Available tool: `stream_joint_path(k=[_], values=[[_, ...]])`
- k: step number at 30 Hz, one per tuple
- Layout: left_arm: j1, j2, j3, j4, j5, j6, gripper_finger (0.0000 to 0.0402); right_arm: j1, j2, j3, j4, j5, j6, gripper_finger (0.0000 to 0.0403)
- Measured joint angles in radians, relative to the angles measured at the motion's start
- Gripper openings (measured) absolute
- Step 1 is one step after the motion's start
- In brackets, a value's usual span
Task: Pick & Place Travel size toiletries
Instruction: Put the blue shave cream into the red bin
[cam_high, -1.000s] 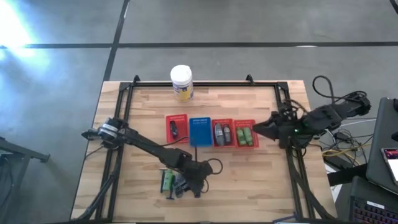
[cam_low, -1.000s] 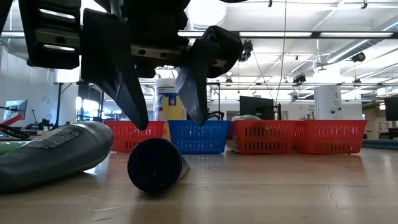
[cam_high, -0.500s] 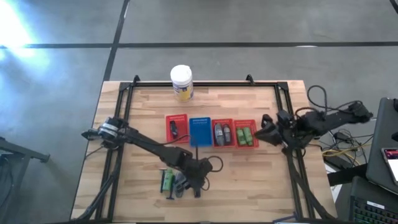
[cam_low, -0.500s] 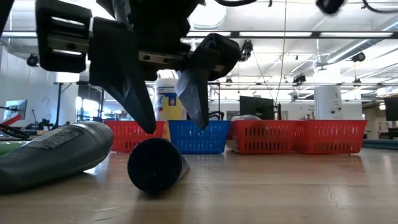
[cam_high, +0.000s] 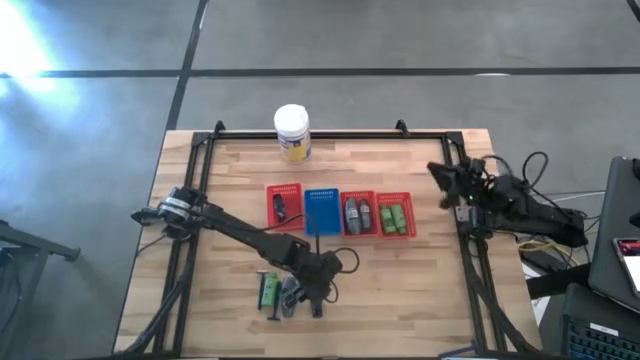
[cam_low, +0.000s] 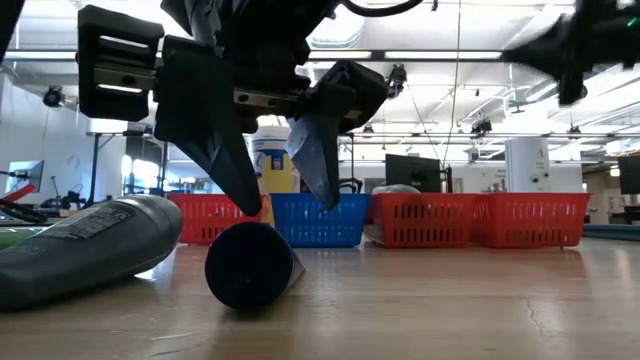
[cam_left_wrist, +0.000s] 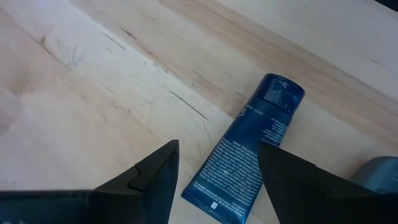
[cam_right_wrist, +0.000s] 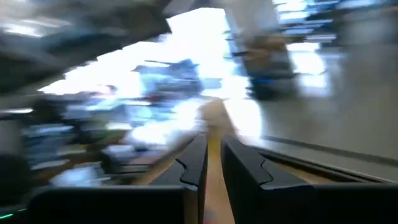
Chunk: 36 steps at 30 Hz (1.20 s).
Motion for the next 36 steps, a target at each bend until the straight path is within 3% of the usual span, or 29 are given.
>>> stream_joint_path(k=[6,10,13,20,23,25,29,34,36], values=[[0.009,0.000,0.000,-0.008,-0.002,-0.007,0.0222,-0.046,0.056,0.016,-0.032,0.561,-0.002,0.0052],[0.012,0.000,0.000,-0.013,-0.009,-0.013,0.0222,-0.046,0.071,0.012,-0.033,0.829,-0.001,0.0064],[0.012,0.000,0.000,-0.013,-0.011,-0.013,0.0222,-0.046,0.075,0.012,-0.032,0.894,0.001,0.0074],[0.013,0.000,0.000,-0.013,-0.019,-0.039,0.0221,-0.046,0.076,0.012,-0.031,0.893,0.001,0.0096],[0.013,0.000,0.000,-0.017,-0.021,-0.060,0.0221,-0.046,0.079,0.012,-0.011,0.890,0.071,0.0103],[0.013,0.000,0.000,-0.017,-0.021,-0.071,0.0221,-0.044,0.076,0.012,-0.014,0.824,0.182,0.0108],[0.013,0.000,0.000,-0.020,-0.021,-0.073,0.0221,-0.044,0.073,0.012,-0.014,0.523,0.373,0.0118],[0.014,0.000,0.000,-0.021,-0.021,-0.065,0.0221,-0.044,0.090,-0.022,0.039,-0.026,0.164,0.0132],[0.014,0.000,0.000,-0.021,-0.021,-0.060,0.0221,-0.044,0.088,-0.053,0.080,-0.149,0.141,0.0137]])
